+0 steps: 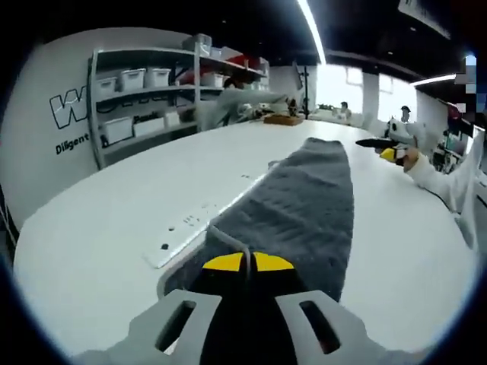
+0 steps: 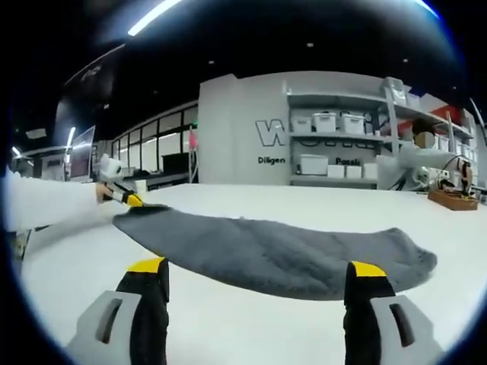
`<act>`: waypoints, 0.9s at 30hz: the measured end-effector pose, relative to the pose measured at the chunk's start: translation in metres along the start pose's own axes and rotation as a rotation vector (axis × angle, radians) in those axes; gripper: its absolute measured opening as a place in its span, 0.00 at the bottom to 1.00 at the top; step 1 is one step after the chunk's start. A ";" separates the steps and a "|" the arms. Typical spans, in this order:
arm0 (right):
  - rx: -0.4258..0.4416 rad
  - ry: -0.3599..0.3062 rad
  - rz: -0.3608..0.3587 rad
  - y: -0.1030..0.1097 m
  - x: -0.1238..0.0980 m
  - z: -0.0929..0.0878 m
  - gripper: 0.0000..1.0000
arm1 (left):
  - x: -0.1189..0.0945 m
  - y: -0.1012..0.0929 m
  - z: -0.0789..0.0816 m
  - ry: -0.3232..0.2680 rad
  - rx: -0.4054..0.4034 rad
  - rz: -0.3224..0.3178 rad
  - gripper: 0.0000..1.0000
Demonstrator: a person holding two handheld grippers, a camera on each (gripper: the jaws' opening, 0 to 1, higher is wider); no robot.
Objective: Open the folded towel by lifting each exposed corner and separating the folded layers until the towel lies flat within the target outline without major curled edges
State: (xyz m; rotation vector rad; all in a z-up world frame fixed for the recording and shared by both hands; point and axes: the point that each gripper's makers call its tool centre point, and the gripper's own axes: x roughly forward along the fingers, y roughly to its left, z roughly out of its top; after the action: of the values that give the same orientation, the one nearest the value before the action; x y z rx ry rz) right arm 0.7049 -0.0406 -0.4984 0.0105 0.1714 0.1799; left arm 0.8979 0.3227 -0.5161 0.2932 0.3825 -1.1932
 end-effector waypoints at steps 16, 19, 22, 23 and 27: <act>-0.011 -0.005 0.001 -0.001 0.001 0.001 0.96 | -0.042 -0.132 -0.017 -0.073 -0.006 -0.210 0.02; -0.009 -0.001 0.002 -0.001 0.002 -0.001 0.95 | -0.048 -0.156 -0.025 -0.074 -0.017 -0.239 0.02; -0.010 0.001 0.003 -0.002 0.002 -0.002 0.95 | -0.051 -0.166 -0.029 -0.070 -0.017 -0.252 0.02; -0.011 0.002 0.003 -0.002 0.002 -0.002 0.95 | -0.055 -0.173 -0.033 -0.069 -0.019 -0.265 0.02; -0.010 0.006 0.001 -0.004 0.003 -0.003 0.95 | -0.062 -0.182 -0.040 -0.055 -0.014 -0.291 0.02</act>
State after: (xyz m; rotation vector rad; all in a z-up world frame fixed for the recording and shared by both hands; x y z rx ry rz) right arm 0.7079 -0.0437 -0.5021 -0.0003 0.1765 0.1822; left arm 0.7021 0.3294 -0.5284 0.1962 0.3940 -1.4798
